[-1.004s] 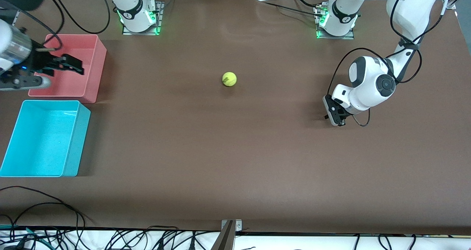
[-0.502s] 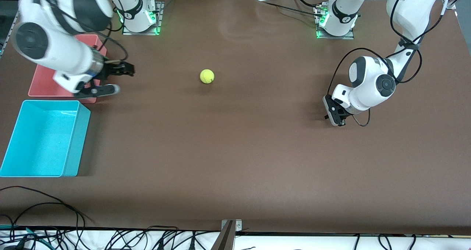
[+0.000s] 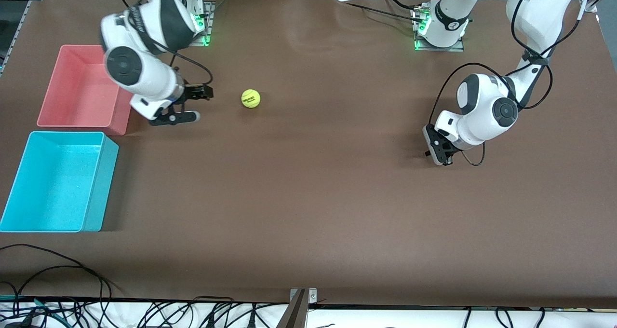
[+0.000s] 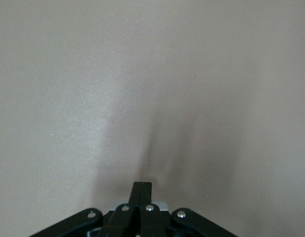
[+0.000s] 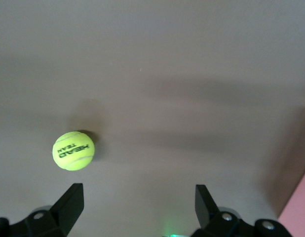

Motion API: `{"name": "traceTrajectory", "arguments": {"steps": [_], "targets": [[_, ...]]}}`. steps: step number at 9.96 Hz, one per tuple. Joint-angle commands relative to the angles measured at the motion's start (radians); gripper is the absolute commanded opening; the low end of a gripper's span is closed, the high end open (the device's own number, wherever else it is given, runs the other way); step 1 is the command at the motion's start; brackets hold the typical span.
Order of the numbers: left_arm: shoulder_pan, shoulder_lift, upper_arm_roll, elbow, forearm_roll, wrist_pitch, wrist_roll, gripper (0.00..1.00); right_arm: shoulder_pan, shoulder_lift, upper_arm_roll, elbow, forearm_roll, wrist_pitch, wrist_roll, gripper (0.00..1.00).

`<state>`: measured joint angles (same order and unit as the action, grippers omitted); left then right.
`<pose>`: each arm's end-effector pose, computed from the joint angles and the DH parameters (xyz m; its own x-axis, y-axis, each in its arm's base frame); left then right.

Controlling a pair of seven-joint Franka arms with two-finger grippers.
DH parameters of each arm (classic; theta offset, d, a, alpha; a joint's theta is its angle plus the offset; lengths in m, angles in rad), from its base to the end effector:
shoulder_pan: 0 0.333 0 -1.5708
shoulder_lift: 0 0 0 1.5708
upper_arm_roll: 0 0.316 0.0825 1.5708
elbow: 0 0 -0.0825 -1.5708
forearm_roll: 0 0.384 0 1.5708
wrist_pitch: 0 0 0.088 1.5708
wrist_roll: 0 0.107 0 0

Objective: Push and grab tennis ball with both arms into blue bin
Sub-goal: 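Reach the right gripper to the rolling tennis ball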

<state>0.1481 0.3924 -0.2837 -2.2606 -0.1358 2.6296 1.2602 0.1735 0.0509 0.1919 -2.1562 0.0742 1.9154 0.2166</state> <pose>0.5326 -0.0735 0.1920 0.3108 -0.9378 0.1549 -0.9501 -0.3023 0.0766 0.4745 0.1868 0.3555 0.9489 0.1102 -0.2958 0.1135 -0.9935 -0.0059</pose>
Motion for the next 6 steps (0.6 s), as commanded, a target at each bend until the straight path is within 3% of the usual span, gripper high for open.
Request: {"name": "traceTrajectory", "arguments": {"steps": [1, 3, 4, 5, 6], "targets": [[0.002, -0.001, -0.002, 0.001, -0.016, -0.010, 0.007, 0.00, 0.000, 0.009, 0.050, -0.091, 0.018, 0.080, 0.098, 1.00], [0.010, -0.030, 0.001, -0.002, -0.016, -0.064, 0.008, 0.00, 0.027, 0.090, 0.067, -0.091, 0.016, 0.134, 0.174, 1.00], [0.013, -0.040, 0.009, -0.002, -0.016, -0.069, 0.010, 0.29, 0.040, 0.130, 0.069, -0.090, 0.015, 0.183, 0.219, 1.00], [0.018, -0.044, 0.018, -0.002, -0.016, -0.069, 0.033, 0.99, 0.078, 0.159, 0.069, -0.090, 0.012, 0.216, 0.259, 1.00], [0.019, -0.046, 0.018, 0.000, -0.016, -0.069, 0.059, 1.00, 0.098, 0.178, 0.069, -0.090, 0.010, 0.234, 0.288, 1.00]]}}
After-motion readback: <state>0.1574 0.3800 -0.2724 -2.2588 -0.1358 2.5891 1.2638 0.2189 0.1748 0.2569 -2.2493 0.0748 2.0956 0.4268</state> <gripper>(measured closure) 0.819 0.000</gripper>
